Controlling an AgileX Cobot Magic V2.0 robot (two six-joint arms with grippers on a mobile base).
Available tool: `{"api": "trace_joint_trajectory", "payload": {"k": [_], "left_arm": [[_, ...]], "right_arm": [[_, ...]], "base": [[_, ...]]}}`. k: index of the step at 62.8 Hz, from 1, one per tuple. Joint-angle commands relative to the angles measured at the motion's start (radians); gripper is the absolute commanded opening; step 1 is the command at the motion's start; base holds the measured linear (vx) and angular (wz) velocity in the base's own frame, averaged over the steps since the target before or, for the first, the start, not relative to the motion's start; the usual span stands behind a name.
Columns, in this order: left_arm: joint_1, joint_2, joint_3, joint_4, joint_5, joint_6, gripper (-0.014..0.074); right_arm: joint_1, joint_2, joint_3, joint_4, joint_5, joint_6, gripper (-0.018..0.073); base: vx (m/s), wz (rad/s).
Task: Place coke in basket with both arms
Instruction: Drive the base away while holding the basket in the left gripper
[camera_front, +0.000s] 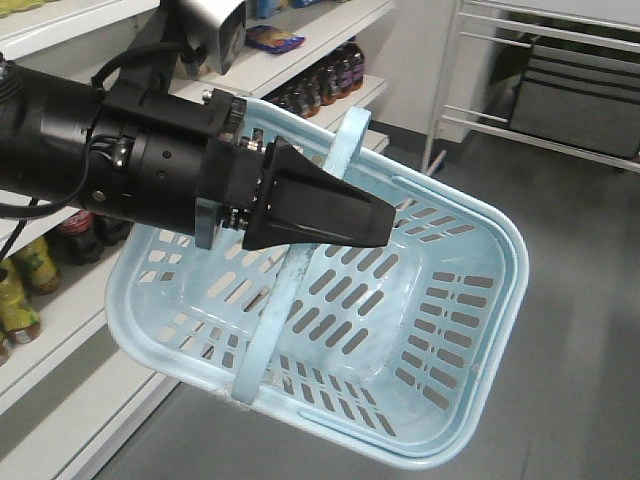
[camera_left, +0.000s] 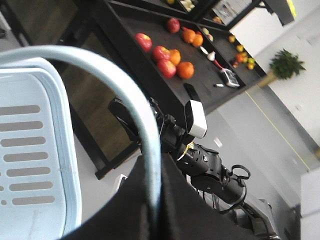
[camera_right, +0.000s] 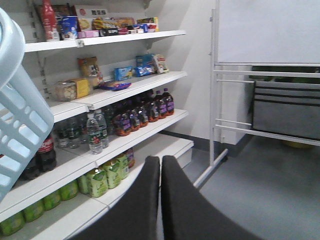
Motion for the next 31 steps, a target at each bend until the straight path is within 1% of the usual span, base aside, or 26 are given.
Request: {"api": "trace_joint_trajectory", "payload": {"k": [1, 15, 31], "left_arm": [[-0.004, -0.041, -0.025, -0.088, -0.019, 0.01, -0.0006], [-0.004, -0.041, -0.025, -0.088, -0.019, 0.01, -0.0006], [-0.004, -0.041, -0.025, -0.088, -0.019, 0.01, -0.0006]], "right_arm": [[-0.006, -0.013, 0.008, -0.008, -0.073, -0.002, -0.0005], [-0.006, -0.013, 0.008, -0.008, -0.073, -0.002, -0.0005], [-0.006, -0.013, 0.008, -0.008, -0.073, -0.002, -0.0005]], "base": [[0.0, -0.53], [0.0, -0.47], [0.0, -0.36]]}}
